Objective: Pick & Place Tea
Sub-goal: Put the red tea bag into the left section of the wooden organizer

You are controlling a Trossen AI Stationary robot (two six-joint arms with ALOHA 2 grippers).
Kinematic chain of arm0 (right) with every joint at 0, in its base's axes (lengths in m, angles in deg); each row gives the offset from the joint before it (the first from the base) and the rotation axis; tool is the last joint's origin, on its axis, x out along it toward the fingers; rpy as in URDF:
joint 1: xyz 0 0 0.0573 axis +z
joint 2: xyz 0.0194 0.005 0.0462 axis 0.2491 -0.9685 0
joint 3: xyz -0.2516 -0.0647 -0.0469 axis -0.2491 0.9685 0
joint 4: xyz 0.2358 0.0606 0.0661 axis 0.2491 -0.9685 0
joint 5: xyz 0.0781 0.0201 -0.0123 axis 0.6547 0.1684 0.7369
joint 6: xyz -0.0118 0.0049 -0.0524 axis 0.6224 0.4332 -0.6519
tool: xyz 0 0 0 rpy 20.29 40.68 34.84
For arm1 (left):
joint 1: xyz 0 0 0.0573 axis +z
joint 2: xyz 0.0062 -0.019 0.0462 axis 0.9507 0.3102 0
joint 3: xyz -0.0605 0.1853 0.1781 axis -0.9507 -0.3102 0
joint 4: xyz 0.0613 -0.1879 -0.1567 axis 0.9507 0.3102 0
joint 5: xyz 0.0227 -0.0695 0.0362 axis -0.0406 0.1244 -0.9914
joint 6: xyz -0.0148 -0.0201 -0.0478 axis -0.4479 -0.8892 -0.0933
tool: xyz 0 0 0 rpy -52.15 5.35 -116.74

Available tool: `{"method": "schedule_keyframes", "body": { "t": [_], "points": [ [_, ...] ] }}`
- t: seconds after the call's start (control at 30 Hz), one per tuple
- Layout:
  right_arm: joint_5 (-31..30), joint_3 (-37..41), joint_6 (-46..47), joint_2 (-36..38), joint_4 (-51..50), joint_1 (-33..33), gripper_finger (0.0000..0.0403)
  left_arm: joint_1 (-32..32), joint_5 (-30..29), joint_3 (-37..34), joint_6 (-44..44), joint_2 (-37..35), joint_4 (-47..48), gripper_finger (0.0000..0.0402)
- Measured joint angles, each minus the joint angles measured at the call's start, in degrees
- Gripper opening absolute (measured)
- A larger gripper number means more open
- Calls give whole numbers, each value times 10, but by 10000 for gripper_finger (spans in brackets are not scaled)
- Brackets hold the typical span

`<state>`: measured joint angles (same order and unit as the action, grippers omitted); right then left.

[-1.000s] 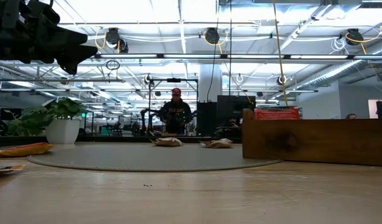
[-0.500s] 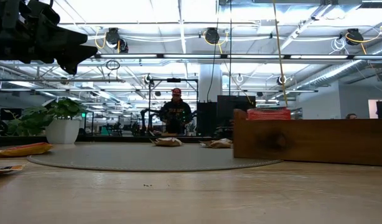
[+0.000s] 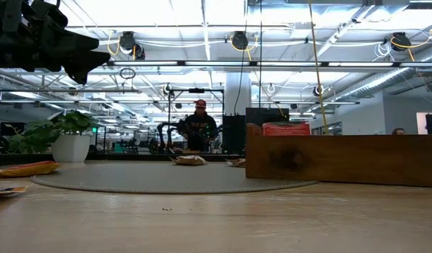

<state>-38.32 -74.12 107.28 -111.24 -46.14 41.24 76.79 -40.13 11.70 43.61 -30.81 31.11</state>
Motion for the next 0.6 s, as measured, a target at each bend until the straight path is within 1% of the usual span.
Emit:
{"method": "schedule_keyframes", "body": {
  "t": [0.07,0.17,0.2,0.27,0.37,0.47,0.53,0.57,0.6],
  "points": [
    [-35,-1,-16,20,4,-3,0,0,0,0,0,0,0,214],
    [-124,16,-63,63,20,-20,0,0,0,0,0,0,0,214],
    [-143,20,-69,77,20,-33,1,0,0,0,0,0,0,214],
    [-159,28,-98,105,17,-63,9,0,0,0,0,0,0,214],
    [-204,32,-182,148,48,-119,38,0,0,0,0,0,0,214],
    [-293,32,-332,190,149,-177,77,0,0,0,0,0,0,214],
    [-353,32,-481,217,246,-215,102,0,0,0,0,0,0,214],
    [-365,32,-565,232,299,-239,113,0,0,0,0,0,0,214],
    [-359,32,-656,248,361,-266,121,0,0,0,0,0,0,214]
  ]
}}
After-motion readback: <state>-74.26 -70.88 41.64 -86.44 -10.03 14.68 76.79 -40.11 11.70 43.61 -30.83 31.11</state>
